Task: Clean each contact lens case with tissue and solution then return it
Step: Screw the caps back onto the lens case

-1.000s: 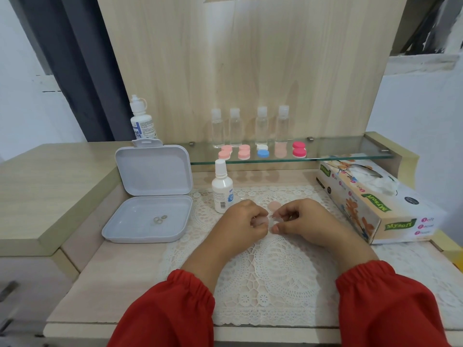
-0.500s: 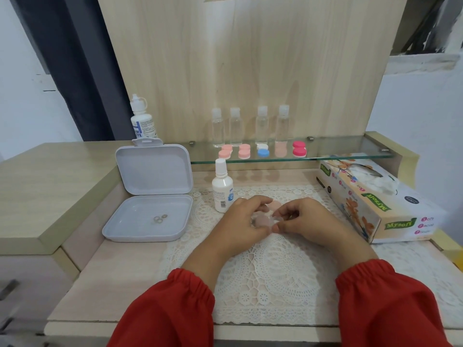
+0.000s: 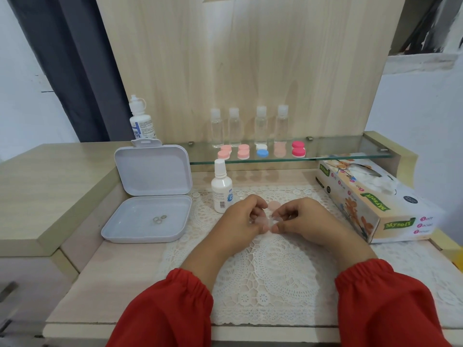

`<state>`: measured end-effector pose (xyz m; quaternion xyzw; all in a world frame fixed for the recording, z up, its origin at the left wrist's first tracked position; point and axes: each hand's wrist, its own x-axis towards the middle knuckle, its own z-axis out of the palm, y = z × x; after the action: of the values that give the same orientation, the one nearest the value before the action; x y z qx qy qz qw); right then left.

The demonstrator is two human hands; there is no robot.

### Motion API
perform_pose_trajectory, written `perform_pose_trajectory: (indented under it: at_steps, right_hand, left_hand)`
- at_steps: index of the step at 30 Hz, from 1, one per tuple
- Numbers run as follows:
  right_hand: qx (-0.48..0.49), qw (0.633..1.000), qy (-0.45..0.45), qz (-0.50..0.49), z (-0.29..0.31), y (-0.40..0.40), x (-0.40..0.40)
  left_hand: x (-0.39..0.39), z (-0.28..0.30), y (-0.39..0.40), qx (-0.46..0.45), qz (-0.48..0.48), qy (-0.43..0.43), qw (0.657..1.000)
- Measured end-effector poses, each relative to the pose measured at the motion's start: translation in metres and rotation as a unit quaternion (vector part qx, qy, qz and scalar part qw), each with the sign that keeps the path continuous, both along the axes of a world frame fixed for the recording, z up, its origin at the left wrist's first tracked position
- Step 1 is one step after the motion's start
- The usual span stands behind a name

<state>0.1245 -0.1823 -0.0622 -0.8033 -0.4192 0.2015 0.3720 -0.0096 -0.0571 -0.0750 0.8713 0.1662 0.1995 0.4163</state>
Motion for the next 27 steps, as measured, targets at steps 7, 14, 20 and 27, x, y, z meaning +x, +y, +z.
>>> perform_pose_trajectory:
  at_steps: [7,14,20,27]
  right_hand:
    - [0.003,1.000,0.002,-0.001,0.0008,0.0004,-0.0004]
    - [-0.001,1.000,-0.010,-0.005,-0.0004,0.0014,0.0005]
    - [-0.001,1.000,0.003,-0.001,-0.0001,0.0010,0.0001]
    - [0.003,1.000,-0.002,0.003,-0.0024,0.0024,0.0017]
  left_hand:
    - [-0.0001,-0.0005,-0.0022,0.026,-0.015,0.004,1.000]
    - [-0.0003,-0.0019,0.0010,0.004,-0.008,-0.002,1.000]
    - [0.0038,-0.0031,0.0001,0.057,0.030,0.026,0.998]
    - [0.0026,-0.0056,0.0042,0.042,0.028,0.014,0.999]
